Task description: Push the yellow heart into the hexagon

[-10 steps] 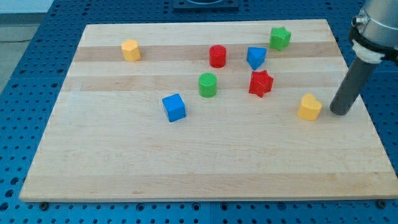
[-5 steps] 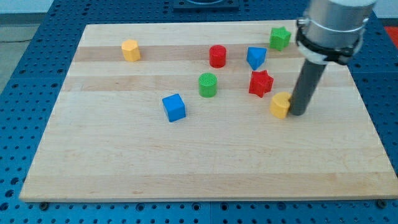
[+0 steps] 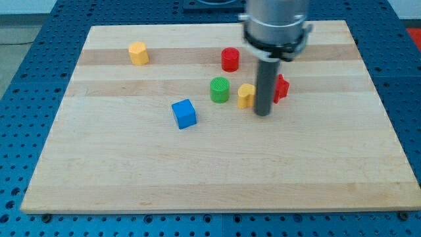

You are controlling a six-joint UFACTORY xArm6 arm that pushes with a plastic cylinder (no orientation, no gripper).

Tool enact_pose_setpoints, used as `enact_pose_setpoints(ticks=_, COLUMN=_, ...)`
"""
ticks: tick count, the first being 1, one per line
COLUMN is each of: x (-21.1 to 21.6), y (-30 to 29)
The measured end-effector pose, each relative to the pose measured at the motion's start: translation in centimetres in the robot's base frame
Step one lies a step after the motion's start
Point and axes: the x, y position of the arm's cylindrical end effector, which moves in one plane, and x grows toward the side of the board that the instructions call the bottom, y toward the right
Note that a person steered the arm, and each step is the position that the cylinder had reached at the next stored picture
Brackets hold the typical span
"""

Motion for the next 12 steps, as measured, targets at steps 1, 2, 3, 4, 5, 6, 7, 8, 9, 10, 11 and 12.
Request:
enact_pose_setpoints(ticks=1, x=-2.0, y=0.4)
enact_pose_setpoints(ticks=2, x=-2.7, y=-3.1)
enact_pose_setpoints(ticks=3, x=-2.8, y=-8.1)
enact_pose_setpoints(ticks=4, x=-2.7, y=-11.9)
enact_pose_setpoints(ticks=5, x=-2.0, y=-11.2)
enact_pose_setpoints(ticks=6, x=-1.4, y=-9.3)
enact_pose_setpoints(ticks=7, x=-1.1, y=-12.8)
enact_pose_setpoints(ticks=8, x=-0.8, y=-16.0)
enact_pose_setpoints(ticks=9, x=0.5, y=-16.7)
enact_pose_setpoints(ticks=10, x=0.5, y=-20.7)
enact_pose_setpoints(ticks=11, x=0.5, y=-22.9)
enact_pose_setpoints(ticks=12, x=-0.9, y=-23.6)
